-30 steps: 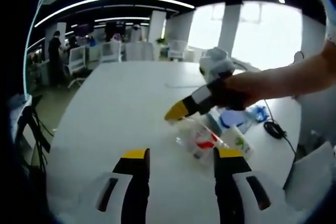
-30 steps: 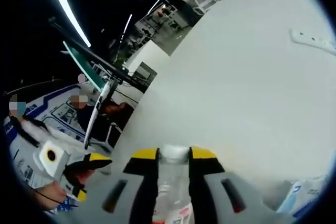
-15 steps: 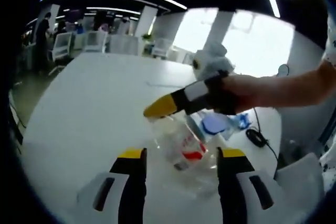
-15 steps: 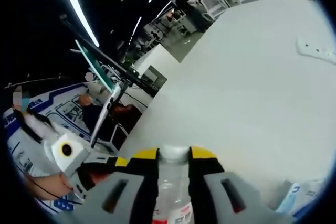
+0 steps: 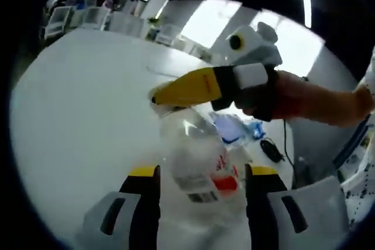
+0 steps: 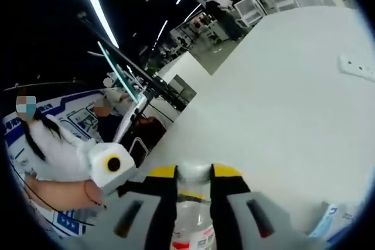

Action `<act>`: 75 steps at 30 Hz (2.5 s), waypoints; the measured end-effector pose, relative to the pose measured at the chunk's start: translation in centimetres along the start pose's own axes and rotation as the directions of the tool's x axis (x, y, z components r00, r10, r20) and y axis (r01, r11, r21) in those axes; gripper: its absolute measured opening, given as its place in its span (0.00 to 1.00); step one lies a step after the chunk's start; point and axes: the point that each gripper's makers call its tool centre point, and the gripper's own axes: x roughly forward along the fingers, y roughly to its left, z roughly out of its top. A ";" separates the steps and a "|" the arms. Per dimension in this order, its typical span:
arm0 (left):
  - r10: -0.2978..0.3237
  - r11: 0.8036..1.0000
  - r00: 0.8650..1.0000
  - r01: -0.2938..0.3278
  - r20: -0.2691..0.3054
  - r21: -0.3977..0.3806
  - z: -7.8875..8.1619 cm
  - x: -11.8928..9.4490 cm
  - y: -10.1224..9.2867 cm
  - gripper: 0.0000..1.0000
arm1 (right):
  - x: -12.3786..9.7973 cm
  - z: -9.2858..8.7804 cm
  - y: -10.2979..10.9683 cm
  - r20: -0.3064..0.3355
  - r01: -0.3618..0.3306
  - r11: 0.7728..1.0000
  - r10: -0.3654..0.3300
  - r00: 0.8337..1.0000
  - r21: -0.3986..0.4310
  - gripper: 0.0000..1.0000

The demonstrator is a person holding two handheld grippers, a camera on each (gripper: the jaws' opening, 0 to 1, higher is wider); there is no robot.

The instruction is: Arrange the tabletop items into an orderly group along one side of the table until the central work area is clear of visible clutter.

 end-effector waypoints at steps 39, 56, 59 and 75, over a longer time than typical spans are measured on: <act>-0.095 0.994 0.995 0.096 -0.006 0.057 3.1 -0.4 -1.7 0.36 | -3.1 3.6 2.1 0.153 0.031 0.998 -0.021 0.988 -0.062 0.17; -0.121 0.962 0.992 0.109 0.033 0.252 7.4 -0.2 -2.3 0.35 | -6.0 7.1 4.1 0.298 0.090 0.978 -0.031 0.954 -0.187 0.17; -0.125 0.951 0.991 0.109 0.039 0.290 7.9 0.0 -2.3 0.35 | -6.4 7.3 4.3 0.314 0.108 0.971 -0.036 0.949 -0.214 0.17; -0.141 0.880 0.985 0.080 0.096 0.468 10.1 0.3 -1.4 0.34 | -6.9 8.9 4.5 0.377 0.182 0.910 -0.031 0.926 -0.372 0.17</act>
